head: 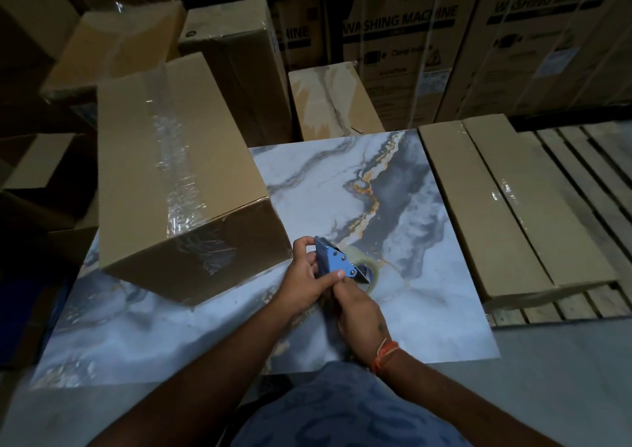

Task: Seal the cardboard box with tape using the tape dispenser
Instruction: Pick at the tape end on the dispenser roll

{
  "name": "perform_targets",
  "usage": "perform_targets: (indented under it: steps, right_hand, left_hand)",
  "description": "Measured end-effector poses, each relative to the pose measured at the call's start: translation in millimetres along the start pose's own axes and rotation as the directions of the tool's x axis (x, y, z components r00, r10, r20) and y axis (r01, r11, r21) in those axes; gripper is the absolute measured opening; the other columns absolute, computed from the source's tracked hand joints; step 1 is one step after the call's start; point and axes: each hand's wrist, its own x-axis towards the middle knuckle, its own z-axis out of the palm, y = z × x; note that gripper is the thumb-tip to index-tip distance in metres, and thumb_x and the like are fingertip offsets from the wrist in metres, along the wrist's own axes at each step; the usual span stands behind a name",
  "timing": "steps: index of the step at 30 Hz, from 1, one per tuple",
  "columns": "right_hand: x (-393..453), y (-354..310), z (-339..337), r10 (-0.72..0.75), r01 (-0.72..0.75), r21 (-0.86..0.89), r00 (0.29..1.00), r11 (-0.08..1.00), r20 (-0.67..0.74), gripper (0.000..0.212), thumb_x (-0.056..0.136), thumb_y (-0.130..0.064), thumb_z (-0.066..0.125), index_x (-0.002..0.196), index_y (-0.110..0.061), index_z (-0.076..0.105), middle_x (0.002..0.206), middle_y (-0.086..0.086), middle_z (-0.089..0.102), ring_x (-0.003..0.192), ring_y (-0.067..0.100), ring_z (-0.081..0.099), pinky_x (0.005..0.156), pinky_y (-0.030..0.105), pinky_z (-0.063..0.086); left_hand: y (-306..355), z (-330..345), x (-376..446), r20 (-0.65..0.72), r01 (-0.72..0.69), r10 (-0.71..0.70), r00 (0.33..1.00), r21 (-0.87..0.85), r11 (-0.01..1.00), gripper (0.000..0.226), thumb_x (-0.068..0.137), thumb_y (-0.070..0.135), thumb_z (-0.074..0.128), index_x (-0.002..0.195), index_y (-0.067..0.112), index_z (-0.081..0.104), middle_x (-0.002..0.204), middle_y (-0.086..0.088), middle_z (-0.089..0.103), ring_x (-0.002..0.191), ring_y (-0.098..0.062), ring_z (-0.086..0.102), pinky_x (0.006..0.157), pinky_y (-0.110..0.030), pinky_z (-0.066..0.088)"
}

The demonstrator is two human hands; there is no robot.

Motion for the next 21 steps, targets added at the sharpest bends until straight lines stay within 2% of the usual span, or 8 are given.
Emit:
perform_targets:
  steps: [2, 4, 7, 10, 12, 15, 18, 21]
  right_hand:
    - [-1.3, -0.3, 0.7, -0.014, 0.013, 0.014, 0.999, 1.000, 0.041, 0.047, 0.088, -0.015, 0.046, 0.135, -0.009, 0.051, 0.127, 0.015, 0.060, 0.104, 0.030, 0.061, 0.085, 0.033, 0.053]
    - [-2.0, -1.0, 0.1, -0.025, 0.026, -0.012, 0.995, 1.000, 0.093, 0.043, 0.086, -0.015, 0.049, 0.129, -0.010, 0.054, 0.125, 0.016, 0.058, 0.098, 0.033, 0.061, 0.078, 0.034, 0.053]
    - [-0.5, -6.1, -10.0, -0.041, 0.053, -0.083, 0.989, 0.995, 0.143, 0.033, 0.084, -0.019, 0.049, 0.115, -0.014, 0.061, 0.112, 0.012, 0.065, 0.090, 0.031, 0.064, 0.071, 0.035, 0.053]
    - [1.2, -12.7, -29.4, -0.067, 0.075, -0.091, 0.995, 0.993, 0.080, 0.021, 0.083, -0.025, 0.051, 0.097, -0.022, 0.067, 0.091, 0.002, 0.073, 0.080, 0.024, 0.068, 0.066, 0.032, 0.053]
    - [4.3, -14.3, -45.7, -0.012, 0.012, -0.006, 1.000, 1.000, -0.022, 0.017, 0.083, -0.025, 0.055, 0.092, -0.024, 0.069, 0.080, -0.001, 0.074, 0.071, 0.019, 0.068, 0.064, 0.030, 0.053]
    - [14.7, -7.5, -68.9, 0.093, -0.064, 0.217, 0.988, 0.974, -0.123, 0.014, 0.085, -0.017, 0.062, 0.094, -0.024, 0.071, 0.077, -0.006, 0.073, 0.070, 0.011, 0.068, 0.066, 0.027, 0.055]
    - [29.7, 7.0, -85.2, 0.174, -0.128, 0.394, 0.981, 0.910, -0.085, 0.018, 0.086, -0.009, 0.065, 0.097, -0.022, 0.071, 0.081, -0.004, 0.074, 0.077, 0.013, 0.071, 0.074, 0.032, 0.059]
    - [43.7, 19.4, -91.5, 0.174, -0.151, 0.443, 0.985, 0.884, -0.012, 0.021, 0.087, -0.002, 0.065, 0.098, -0.019, 0.071, 0.088, -0.002, 0.075, 0.087, 0.012, 0.072, 0.079, 0.033, 0.059]
  left_hand:
    - [-0.9, -1.3, 1.7, 0.008, -0.022, 0.021, 1.000, 0.035, 0.999, 0.074, 0.080, 0.003, 0.080, 0.134, 0.013, 0.031, 0.123, -0.015, 0.068, 0.110, -0.018, 0.071, 0.095, -0.031, 0.057]
    - [-0.9, -3.9, 2.3, 0.031, -0.044, 0.041, 0.999, 0.080, 0.996, 0.074, 0.076, 0.010, 0.080, 0.133, 0.017, 0.032, 0.124, -0.014, 0.067, 0.111, -0.018, 0.069, 0.095, -0.030, 0.056]
    - [-1.0, -10.2, 3.1, 0.102, -0.077, 0.062, 0.993, 0.146, 0.986, 0.073, 0.079, 0.005, 0.078, 0.133, 0.016, 0.031, 0.129, -0.014, 0.061, 0.113, -0.012, 0.065, 0.095, -0.023, 0.052]
    - [-1.8, -16.6, 4.3, 0.160, -0.078, 0.048, 0.986, 0.188, 0.979, 0.068, 0.085, -0.004, 0.075, 0.134, 0.012, 0.031, 0.136, -0.015, 0.057, 0.119, -0.013, 0.061, 0.096, -0.020, 0.050]
    - [-1.7, -20.3, 4.6, 0.175, -0.069, 0.033, 0.984, 0.209, 0.975, 0.065, 0.086, -0.004, 0.075, 0.133, 0.010, 0.031, 0.136, -0.016, 0.057, 0.122, -0.016, 0.060, 0.097, -0.021, 0.050]
    - [0.0, -25.8, 3.9, 0.203, -0.068, 0.019, 0.979, 0.234, 0.970, 0.063, 0.083, 0.002, 0.077, 0.127, 0.017, 0.034, 0.133, -0.016, 0.057, 0.120, -0.016, 0.060, 0.097, -0.025, 0.052]
    - [1.2, -31.1, 2.8, 0.214, -0.058, 0.001, 0.977, 0.260, 0.964, 0.062, 0.084, 0.002, 0.078, 0.125, 0.021, 0.035, 0.132, -0.015, 0.059, 0.124, -0.023, 0.061, 0.103, -0.033, 0.052]
    - [1.4, -33.1, 1.3, 0.227, -0.070, 0.001, 0.974, 0.298, 0.952, 0.064, 0.081, 0.008, 0.080, 0.126, 0.020, 0.035, 0.130, -0.013, 0.060, 0.126, -0.028, 0.060, 0.106, -0.036, 0.051]
